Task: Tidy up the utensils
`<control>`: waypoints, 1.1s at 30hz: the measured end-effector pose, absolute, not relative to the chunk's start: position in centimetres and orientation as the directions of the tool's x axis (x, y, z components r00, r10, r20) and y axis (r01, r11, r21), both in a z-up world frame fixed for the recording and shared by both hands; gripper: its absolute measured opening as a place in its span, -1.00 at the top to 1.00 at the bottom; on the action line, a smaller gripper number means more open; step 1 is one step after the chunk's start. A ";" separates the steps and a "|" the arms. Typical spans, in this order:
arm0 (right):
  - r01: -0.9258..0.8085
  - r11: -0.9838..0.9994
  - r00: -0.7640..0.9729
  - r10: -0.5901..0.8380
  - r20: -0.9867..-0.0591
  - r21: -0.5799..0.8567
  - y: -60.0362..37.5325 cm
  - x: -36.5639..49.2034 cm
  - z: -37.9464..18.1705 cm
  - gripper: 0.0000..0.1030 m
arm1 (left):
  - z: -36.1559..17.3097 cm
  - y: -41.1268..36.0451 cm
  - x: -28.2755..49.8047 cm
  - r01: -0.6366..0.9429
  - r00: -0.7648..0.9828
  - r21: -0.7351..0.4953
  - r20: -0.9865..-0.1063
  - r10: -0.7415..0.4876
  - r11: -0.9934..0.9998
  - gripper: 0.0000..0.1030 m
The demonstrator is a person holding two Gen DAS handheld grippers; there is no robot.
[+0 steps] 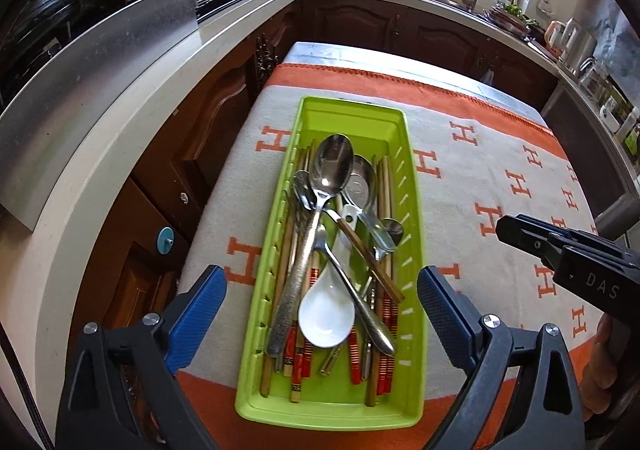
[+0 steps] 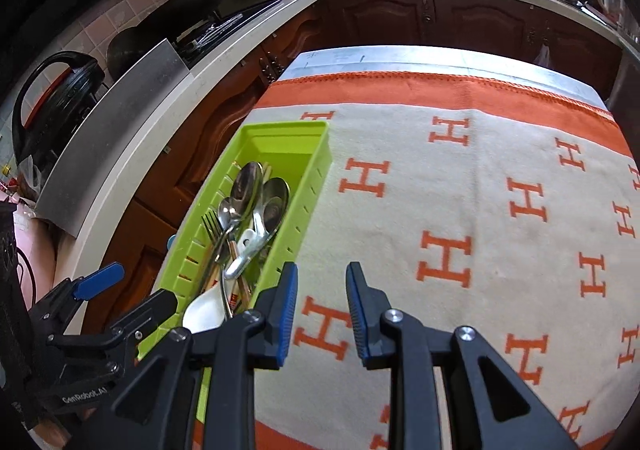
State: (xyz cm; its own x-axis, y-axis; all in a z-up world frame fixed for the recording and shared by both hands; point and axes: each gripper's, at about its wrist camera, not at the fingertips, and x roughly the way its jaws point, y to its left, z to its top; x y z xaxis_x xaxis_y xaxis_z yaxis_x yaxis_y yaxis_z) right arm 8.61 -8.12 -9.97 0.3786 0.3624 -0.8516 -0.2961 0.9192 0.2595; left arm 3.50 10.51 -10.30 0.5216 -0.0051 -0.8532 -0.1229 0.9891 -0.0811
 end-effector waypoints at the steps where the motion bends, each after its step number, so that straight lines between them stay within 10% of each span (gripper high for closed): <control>1: -0.287 0.923 0.386 0.356 -0.851 0.256 -8.9 8.1 -9.8 0.50 | -10.2 9.9 3.4 -0.115 0.521 -0.077 -0.854 -0.006 0.990 -0.85; 33: -0.096 0.978 0.609 0.207 -0.766 0.187 -20.6 -0.8 -1.6 -0.10 | -1.5 -3.0 0.8 0.026 0.645 -0.069 -0.761 -0.070 0.997 -0.98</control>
State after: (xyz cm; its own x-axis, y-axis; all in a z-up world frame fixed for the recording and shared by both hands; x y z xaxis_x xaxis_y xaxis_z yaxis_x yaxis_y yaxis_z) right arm -0.75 -20.63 -1.59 0.6091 0.2066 -0.7657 -0.0961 0.9776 0.1873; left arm 0.84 -3.02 -1.45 0.6452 -0.0695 -0.7608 0.0262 0.9973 -0.0689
